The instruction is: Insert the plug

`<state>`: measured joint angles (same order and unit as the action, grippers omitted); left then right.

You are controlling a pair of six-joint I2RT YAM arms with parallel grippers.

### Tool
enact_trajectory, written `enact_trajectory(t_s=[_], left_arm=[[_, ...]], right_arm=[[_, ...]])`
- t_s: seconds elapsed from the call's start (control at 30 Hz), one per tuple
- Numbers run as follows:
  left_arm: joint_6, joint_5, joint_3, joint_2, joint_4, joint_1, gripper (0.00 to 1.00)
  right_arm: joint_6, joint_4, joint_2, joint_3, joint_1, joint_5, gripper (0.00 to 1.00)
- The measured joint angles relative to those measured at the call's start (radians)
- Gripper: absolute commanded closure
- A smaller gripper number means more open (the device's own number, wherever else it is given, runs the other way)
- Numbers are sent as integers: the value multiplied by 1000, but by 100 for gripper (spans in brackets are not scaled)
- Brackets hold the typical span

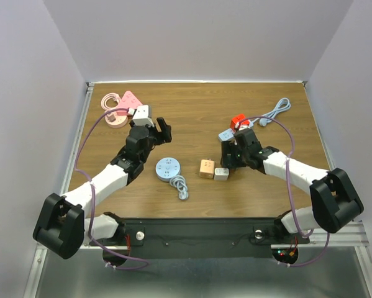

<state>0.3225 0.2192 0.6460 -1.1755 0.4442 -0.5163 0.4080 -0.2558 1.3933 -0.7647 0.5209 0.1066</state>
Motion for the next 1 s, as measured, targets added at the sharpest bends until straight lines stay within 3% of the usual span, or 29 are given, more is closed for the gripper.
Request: enact_trajectory(t_s=[0.17,0.2,0.23,0.27,0.4,0.73,1.0], left_arm=[[0,-6,4,-6,-1,-3,16],[0,-7,5,-7,-1,-4,16],[0,-9,9,-7,-1,-6,16],[0,-10,11,-7,0,-6,16],[-7,-27,25,-14,0,-6,16],[-32,-106,34,-18,-1,-7,16],[-58,-122,8,62,-33,-8,16]], right_arm=[[8,-1,0,1,11,32,11],[11,0,0,3,14,39,22],[12,1,0,5,18,46,25],[19,3,0,13,23,53,41],[1,11,-6,27,30,64,60],[-300,85,19,-1,30,-51,60],[-516,214,205,-195,30,-228,58]])
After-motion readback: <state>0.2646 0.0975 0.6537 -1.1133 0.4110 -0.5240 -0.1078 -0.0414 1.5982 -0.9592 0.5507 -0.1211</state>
